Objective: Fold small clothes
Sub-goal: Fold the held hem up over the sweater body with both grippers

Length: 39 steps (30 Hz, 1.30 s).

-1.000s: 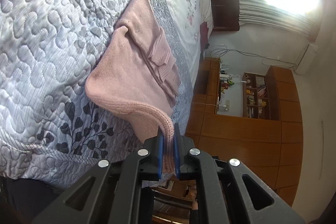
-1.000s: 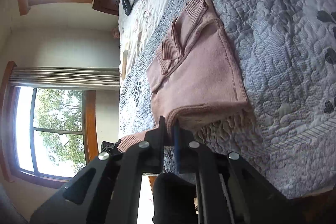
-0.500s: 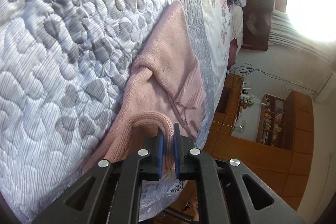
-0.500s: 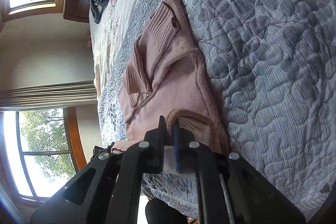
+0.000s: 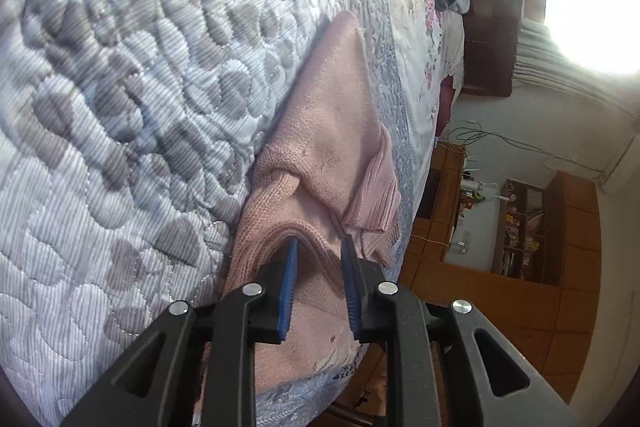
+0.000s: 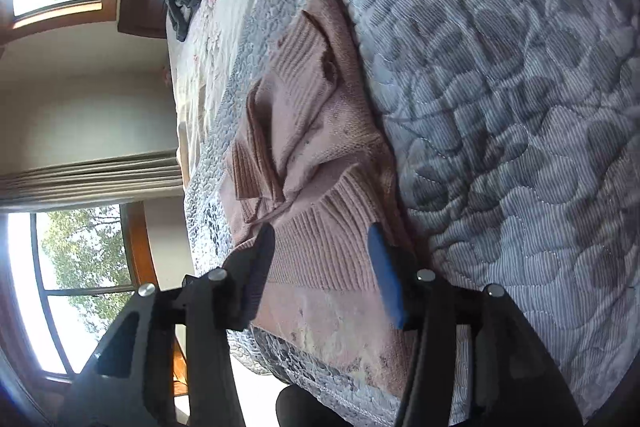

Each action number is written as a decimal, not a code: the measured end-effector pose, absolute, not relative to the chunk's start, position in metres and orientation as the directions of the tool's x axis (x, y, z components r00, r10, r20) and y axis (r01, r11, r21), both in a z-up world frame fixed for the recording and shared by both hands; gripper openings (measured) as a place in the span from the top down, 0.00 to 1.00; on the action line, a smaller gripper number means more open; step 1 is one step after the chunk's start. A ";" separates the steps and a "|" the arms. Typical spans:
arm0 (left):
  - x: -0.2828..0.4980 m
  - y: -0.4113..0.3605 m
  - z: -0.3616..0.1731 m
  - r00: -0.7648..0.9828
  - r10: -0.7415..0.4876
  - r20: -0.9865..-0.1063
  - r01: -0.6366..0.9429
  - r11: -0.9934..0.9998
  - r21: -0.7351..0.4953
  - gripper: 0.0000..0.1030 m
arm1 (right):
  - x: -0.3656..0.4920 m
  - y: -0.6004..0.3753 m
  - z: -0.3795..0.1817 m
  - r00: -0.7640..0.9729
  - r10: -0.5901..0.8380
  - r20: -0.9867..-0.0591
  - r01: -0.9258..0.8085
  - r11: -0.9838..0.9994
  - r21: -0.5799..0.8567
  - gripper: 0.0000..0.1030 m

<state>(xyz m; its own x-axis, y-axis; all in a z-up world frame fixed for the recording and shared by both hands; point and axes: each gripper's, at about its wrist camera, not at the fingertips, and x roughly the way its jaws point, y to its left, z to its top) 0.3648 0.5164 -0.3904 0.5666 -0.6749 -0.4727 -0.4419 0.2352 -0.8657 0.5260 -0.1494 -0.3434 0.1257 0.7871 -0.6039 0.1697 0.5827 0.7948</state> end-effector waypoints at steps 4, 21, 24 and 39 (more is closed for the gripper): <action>0.375 0.515 -0.351 0.536 -0.634 -0.558 -0.336 0.446 -0.829 0.64 | 0.526 -0.141 -0.315 0.130 0.722 -0.680 0.038 0.682 0.731 0.52; 0.415 0.457 -0.354 0.319 -0.442 -0.838 -0.114 0.860 -0.497 0.72 | 0.521 -0.095 -0.343 0.113 0.508 -0.854 -0.223 0.851 0.476 0.64; 0.408 0.451 -0.347 0.338 -0.389 -0.857 -0.078 0.896 -0.438 0.87 | 0.514 -0.092 -0.339 0.156 0.469 -0.869 -0.272 0.866 0.419 0.81; 0.340 0.448 -0.251 0.603 -0.341 -0.721 0.041 0.916 -0.399 0.91 | 0.476 -0.091 -0.264 0.331 0.425 -0.843 -0.403 0.871 0.281 0.92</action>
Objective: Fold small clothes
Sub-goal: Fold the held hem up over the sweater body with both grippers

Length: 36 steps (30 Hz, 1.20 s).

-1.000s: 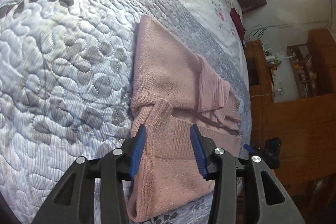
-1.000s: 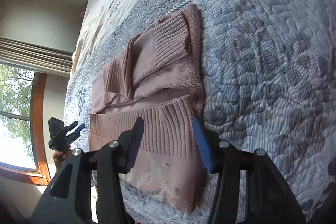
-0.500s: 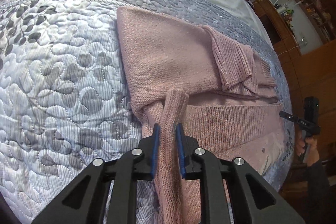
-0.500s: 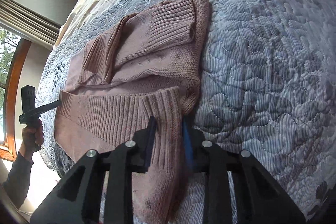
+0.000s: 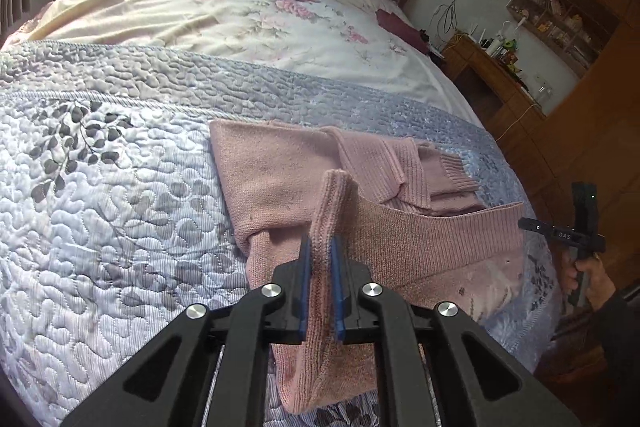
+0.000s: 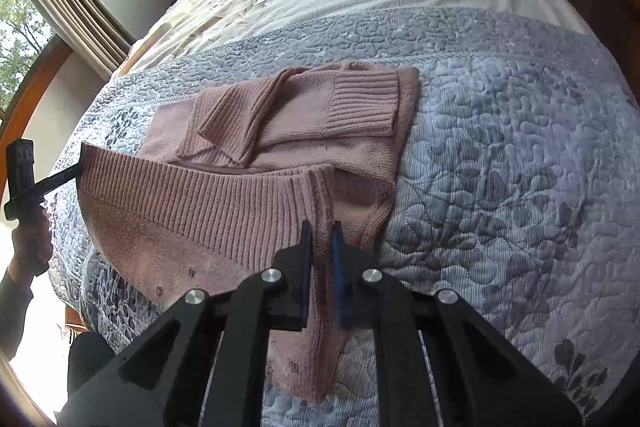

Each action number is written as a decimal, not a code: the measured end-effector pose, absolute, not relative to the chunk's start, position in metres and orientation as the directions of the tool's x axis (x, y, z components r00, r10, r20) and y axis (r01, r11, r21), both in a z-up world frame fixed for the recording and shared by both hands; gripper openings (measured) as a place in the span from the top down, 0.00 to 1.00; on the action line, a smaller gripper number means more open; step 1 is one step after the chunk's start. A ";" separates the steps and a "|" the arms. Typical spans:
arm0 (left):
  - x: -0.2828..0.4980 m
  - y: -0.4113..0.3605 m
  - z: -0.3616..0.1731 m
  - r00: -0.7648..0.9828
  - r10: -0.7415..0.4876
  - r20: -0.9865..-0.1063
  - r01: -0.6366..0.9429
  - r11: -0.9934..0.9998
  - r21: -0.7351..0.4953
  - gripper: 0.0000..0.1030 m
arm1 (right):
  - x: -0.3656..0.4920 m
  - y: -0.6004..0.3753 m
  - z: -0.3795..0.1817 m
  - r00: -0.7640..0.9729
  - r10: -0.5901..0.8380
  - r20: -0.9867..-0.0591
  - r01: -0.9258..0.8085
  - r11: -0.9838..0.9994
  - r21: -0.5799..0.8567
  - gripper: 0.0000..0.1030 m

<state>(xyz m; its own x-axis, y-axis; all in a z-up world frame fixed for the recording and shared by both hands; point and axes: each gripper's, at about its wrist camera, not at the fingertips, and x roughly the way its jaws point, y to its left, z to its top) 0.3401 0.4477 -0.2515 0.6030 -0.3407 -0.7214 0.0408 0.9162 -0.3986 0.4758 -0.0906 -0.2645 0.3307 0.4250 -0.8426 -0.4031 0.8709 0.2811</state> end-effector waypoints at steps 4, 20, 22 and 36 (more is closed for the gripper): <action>0.336 0.446 -0.220 0.652 -0.332 -0.681 0.077 0.923 -0.376 0.91 | 0.473 -0.091 -0.231 0.388 0.438 -0.811 -0.415 0.869 0.271 0.93; 0.478 0.486 -0.243 0.595 -0.339 -0.728 -0.035 0.895 -0.445 0.92 | 0.615 -0.066 -0.228 0.396 0.353 -0.848 -0.275 0.926 0.257 0.93; 0.499 0.489 -0.261 0.567 -0.331 -0.754 -0.074 0.891 -0.448 0.92 | 0.637 -0.060 -0.245 0.372 0.333 -0.866 -0.247 0.935 0.253 0.93; 0.561 0.518 -0.315 0.519 -0.368 -0.772 -0.200 0.825 -0.528 0.92 | 0.696 -0.046 -0.287 0.341 0.317 -0.885 -0.168 0.947 0.275 0.93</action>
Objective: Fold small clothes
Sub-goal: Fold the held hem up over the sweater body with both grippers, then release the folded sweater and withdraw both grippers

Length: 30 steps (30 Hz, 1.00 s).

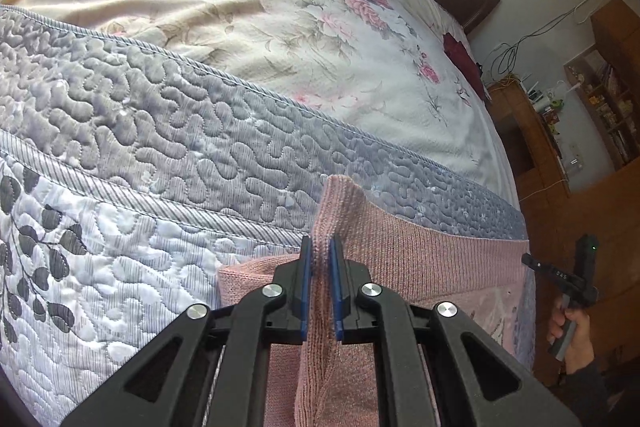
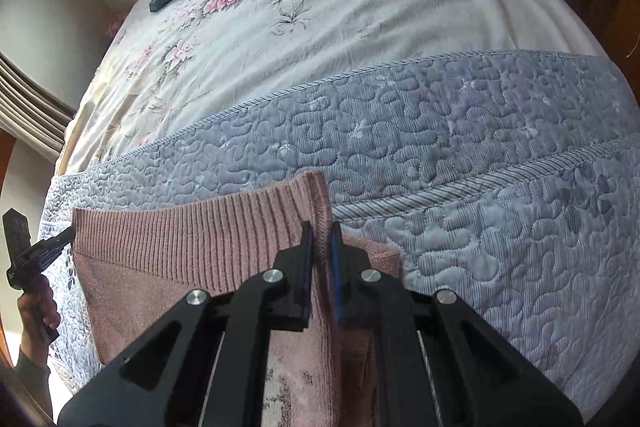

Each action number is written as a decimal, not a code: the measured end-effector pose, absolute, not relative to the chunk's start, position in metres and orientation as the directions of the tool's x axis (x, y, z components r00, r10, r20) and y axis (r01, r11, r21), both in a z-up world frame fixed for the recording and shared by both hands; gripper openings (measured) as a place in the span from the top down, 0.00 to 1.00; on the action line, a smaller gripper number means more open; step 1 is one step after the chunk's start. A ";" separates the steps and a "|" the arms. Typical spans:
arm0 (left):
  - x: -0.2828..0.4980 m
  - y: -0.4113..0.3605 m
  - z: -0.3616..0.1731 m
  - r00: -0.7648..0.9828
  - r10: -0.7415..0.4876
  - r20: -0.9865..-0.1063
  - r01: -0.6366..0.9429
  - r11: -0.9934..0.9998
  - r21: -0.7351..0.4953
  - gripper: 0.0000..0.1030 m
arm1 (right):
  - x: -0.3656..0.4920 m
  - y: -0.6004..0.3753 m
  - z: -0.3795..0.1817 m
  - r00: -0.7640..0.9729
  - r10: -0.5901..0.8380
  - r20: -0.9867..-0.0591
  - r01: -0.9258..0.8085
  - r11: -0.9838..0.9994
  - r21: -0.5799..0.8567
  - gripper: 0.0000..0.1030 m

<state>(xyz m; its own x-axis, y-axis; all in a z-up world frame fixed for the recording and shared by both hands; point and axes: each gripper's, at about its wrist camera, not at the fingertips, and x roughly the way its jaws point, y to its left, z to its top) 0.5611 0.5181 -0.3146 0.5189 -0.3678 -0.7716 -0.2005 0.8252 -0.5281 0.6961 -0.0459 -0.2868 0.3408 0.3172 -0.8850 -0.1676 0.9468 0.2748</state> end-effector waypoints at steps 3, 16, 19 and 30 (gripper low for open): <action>0.575 0.522 -0.345 0.445 -0.376 -0.813 -0.260 0.814 -0.519 0.92 | 0.706 -0.041 -0.307 0.316 0.284 -0.905 -0.155 0.957 0.246 0.93; 0.563 0.526 -0.350 0.506 -0.316 -0.803 -0.292 0.813 -0.504 0.85 | 0.710 -0.059 -0.339 0.350 0.307 -0.885 -0.094 0.952 0.293 0.76; 0.559 0.510 -0.333 0.536 -0.416 -0.735 -0.186 0.791 -0.583 0.84 | 0.697 -0.056 -0.316 0.392 0.380 -0.838 -0.138 0.925 0.355 0.76; 0.568 0.495 -0.371 0.401 -0.415 -0.816 -0.244 0.811 -0.532 0.89 | 0.687 -0.048 -0.345 0.296 0.422 -0.857 -0.127 0.906 0.403 0.90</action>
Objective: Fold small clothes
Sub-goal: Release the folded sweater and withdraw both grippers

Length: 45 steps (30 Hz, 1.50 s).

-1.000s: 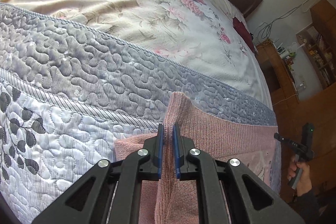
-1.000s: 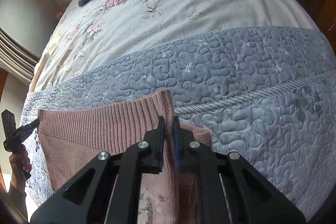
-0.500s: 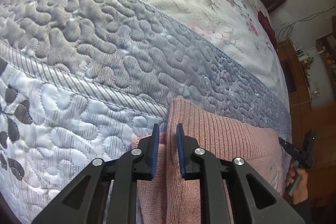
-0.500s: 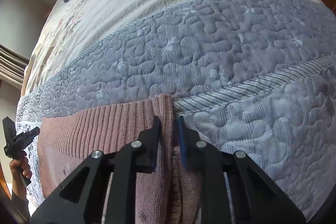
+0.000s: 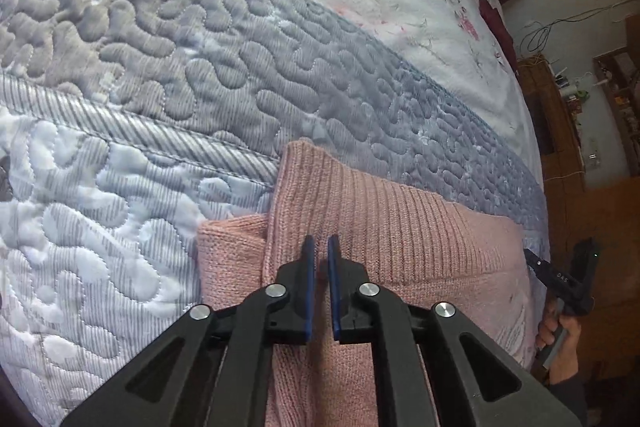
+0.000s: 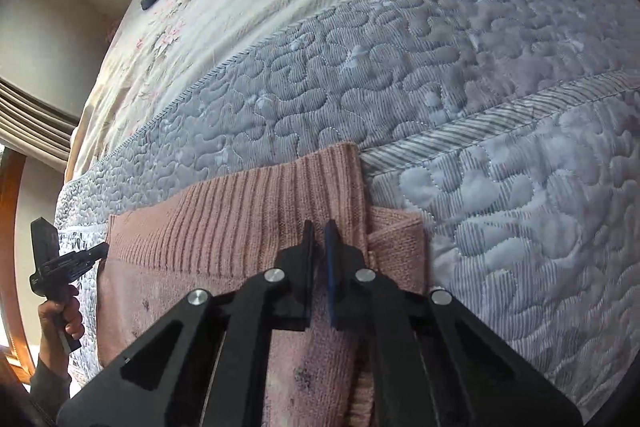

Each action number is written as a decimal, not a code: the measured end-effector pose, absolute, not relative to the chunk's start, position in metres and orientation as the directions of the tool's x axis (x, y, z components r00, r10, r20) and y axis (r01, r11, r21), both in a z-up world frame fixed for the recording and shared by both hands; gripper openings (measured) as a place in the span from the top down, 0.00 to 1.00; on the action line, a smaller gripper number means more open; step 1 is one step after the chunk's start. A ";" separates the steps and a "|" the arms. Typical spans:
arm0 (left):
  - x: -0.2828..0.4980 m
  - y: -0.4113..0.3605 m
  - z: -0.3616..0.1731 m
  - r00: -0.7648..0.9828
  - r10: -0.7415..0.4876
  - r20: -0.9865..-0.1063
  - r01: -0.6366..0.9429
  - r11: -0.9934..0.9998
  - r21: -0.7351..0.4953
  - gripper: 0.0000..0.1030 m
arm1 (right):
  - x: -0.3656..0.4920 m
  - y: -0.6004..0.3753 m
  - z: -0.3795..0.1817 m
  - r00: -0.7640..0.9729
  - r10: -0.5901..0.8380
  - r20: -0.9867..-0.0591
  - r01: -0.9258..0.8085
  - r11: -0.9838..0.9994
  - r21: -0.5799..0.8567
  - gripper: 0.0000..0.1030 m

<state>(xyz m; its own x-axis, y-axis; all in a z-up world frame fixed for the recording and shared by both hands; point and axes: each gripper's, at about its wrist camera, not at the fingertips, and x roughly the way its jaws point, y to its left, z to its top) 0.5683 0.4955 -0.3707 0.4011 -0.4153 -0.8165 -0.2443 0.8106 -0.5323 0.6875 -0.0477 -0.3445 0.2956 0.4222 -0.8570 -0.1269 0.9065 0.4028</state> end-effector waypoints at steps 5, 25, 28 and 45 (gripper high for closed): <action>0.518 0.462 -0.334 0.438 -0.526 -0.729 -0.046 0.797 -0.602 0.82 | 0.616 -0.043 -0.319 0.273 0.580 -0.767 -0.257 0.812 0.523 0.91; 0.389 0.434 -0.390 0.340 -0.585 -0.736 -0.027 0.776 -0.630 0.91 | 0.505 -0.084 -0.370 0.237 0.598 -0.766 -0.198 0.801 0.565 1.00; 0.379 0.430 -0.367 0.372 -0.627 -0.685 0.017 0.742 -0.670 0.83 | 0.495 -0.072 -0.337 0.269 0.625 -0.733 -0.244 0.780 0.576 0.93; 0.410 0.483 -0.342 0.400 -0.679 -0.615 -0.055 0.652 -0.756 0.32 | 0.430 0.104 -0.298 0.276 0.464 -0.842 -0.595 0.770 0.230 0.45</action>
<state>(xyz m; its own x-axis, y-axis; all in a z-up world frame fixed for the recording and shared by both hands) 0.4096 0.4833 -0.3423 0.3996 -0.6794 -0.6154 -0.0552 0.6523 -0.7560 0.4304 0.1041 -0.2983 0.2759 0.4640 -0.8417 -0.5947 0.7704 0.2297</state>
